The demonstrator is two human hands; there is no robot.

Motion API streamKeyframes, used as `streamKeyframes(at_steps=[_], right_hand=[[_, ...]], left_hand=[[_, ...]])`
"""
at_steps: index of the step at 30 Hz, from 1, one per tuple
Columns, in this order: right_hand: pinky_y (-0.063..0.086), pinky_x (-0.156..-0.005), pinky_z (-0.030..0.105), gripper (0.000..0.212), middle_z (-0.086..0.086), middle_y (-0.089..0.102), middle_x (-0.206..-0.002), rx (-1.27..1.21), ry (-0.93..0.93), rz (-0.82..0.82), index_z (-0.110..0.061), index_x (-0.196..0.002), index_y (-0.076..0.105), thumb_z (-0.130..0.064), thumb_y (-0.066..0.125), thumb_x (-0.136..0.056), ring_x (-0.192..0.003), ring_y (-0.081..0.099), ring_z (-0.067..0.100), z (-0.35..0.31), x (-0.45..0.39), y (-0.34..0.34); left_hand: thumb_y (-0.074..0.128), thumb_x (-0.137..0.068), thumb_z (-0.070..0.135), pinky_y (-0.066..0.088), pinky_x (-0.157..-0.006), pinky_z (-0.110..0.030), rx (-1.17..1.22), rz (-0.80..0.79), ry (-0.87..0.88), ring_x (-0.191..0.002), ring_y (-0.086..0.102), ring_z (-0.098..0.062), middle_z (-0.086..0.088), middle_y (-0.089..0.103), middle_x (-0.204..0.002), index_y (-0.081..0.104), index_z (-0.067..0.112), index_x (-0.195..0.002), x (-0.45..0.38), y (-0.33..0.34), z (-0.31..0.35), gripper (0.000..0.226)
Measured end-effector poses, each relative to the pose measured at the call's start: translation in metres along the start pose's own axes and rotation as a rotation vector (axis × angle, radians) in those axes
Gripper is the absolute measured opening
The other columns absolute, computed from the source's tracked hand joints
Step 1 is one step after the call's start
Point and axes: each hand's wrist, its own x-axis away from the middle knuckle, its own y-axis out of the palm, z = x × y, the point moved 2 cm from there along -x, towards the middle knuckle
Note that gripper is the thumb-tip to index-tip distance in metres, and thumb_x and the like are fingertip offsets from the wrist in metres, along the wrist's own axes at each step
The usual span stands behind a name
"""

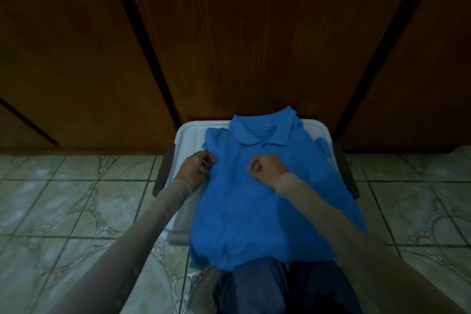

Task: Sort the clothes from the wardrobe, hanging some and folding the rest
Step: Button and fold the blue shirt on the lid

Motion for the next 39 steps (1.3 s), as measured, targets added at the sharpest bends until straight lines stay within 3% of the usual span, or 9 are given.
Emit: streamKeyframes(at_steps=[3,8,11,16,20,25,28,32,39], right_hand=[[0.048,-0.058,0.029,0.026,0.002,0.055,-0.062,-0.123,0.016,-0.195,-0.018,-0.068,0.051,-0.006,0.054,-0.091,-0.052,0.052,0.012,-0.01,0.023,0.031],[0.046,-0.083,0.024,0.012,-0.002,0.058,-0.082,0.008,-0.033,-0.261,-0.008,-0.097,0.066,-0.007,0.061,-0.086,-0.081,0.053,0.01,-0.016,0.047,0.055],[0.044,-0.082,0.021,0.014,-0.002,0.057,-0.084,0.015,-0.007,-0.266,-0.009,-0.098,0.065,-0.011,0.064,-0.085,-0.088,0.052,0.012,-0.017,0.057,0.053],[0.049,-0.085,0.028,0.028,0.0,0.062,-0.08,-0.093,0.085,-0.284,-0.022,-0.078,0.05,-0.031,0.076,-0.075,-0.081,0.06,0.017,-0.02,0.068,0.041],[0.045,-0.073,0.026,0.043,-0.007,0.055,-0.081,0.011,0.043,-0.124,-0.022,-0.091,0.049,-0.049,0.076,-0.07,-0.084,0.055,0.014,-0.036,0.083,0.017],[0.043,-0.079,0.032,0.018,-0.001,0.052,-0.077,-0.027,0.017,0.165,-0.013,-0.103,0.054,-0.022,0.061,-0.089,-0.081,0.054,0.017,-0.051,0.095,-0.024],[0.041,-0.075,0.029,0.005,0.002,0.05,-0.069,-0.159,-0.059,0.173,-0.01,-0.095,0.053,-0.01,0.057,-0.091,-0.078,0.052,0.023,-0.06,0.107,-0.051],[0.047,-0.084,0.034,0.021,0.022,0.059,-0.111,-0.413,-0.042,0.183,-0.001,-0.114,0.053,-0.002,0.047,-0.094,-0.1,0.057,0.031,-0.073,0.123,-0.086],[0.039,-0.076,0.028,0.016,0.001,0.049,-0.099,-0.619,-0.122,0.467,-0.017,-0.105,0.046,-0.008,0.034,-0.099,-0.094,0.047,0.02,-0.104,0.146,-0.136]], left_hand=[[0.068,-0.072,-0.013,0.048,-0.091,-0.039,0.022,-0.137,0.082,-0.103,0.053,-0.024,0.002,0.051,-0.104,0.056,0.015,-0.107,0.02,-0.001,-0.008,0.047],[0.078,-0.07,0.004,0.037,-0.101,-0.029,-0.111,-0.204,0.199,-0.119,0.048,-0.025,-0.014,0.047,-0.127,0.063,0.011,-0.111,0.045,0.006,-0.008,0.044],[0.051,-0.077,0.035,0.036,-0.095,-0.027,-0.138,-0.162,0.19,-0.115,0.05,-0.025,-0.012,0.054,-0.122,0.07,0.011,-0.101,0.063,0.007,0.004,0.04],[0.053,-0.073,0.029,0.046,-0.083,-0.035,-0.087,-0.096,0.195,-0.1,0.059,-0.024,-0.001,0.066,-0.099,0.065,0.019,-0.09,0.066,-0.003,0.03,0.023],[0.06,-0.078,0.024,0.041,-0.077,-0.025,-0.067,-0.075,0.286,-0.093,0.06,-0.018,0.005,0.06,-0.088,0.054,0.022,-0.082,0.065,-0.025,0.075,0.007],[0.051,-0.092,0.013,0.037,-0.068,-0.03,-0.004,-0.025,0.334,-0.076,0.051,-0.021,-0.011,0.057,-0.081,0.053,0.016,-0.088,0.067,-0.045,0.124,0.005],[0.048,-0.095,0.008,0.041,-0.078,-0.026,0.054,0.008,0.36,-0.088,0.053,-0.015,-0.006,0.06,-0.093,0.059,0.009,-0.097,0.068,-0.06,0.146,0.011],[0.042,-0.099,0.015,0.037,-0.08,-0.028,0.116,0.031,0.347,-0.089,0.05,-0.017,-0.007,0.056,-0.095,0.059,0.006,-0.101,0.07,-0.077,0.17,0.019],[0.032,-0.103,0.029,0.036,-0.107,-0.037,0.45,-0.027,0.211,-0.115,0.054,-0.027,-0.012,0.057,-0.126,0.055,0.006,-0.124,0.077,-0.101,0.208,0.038]])
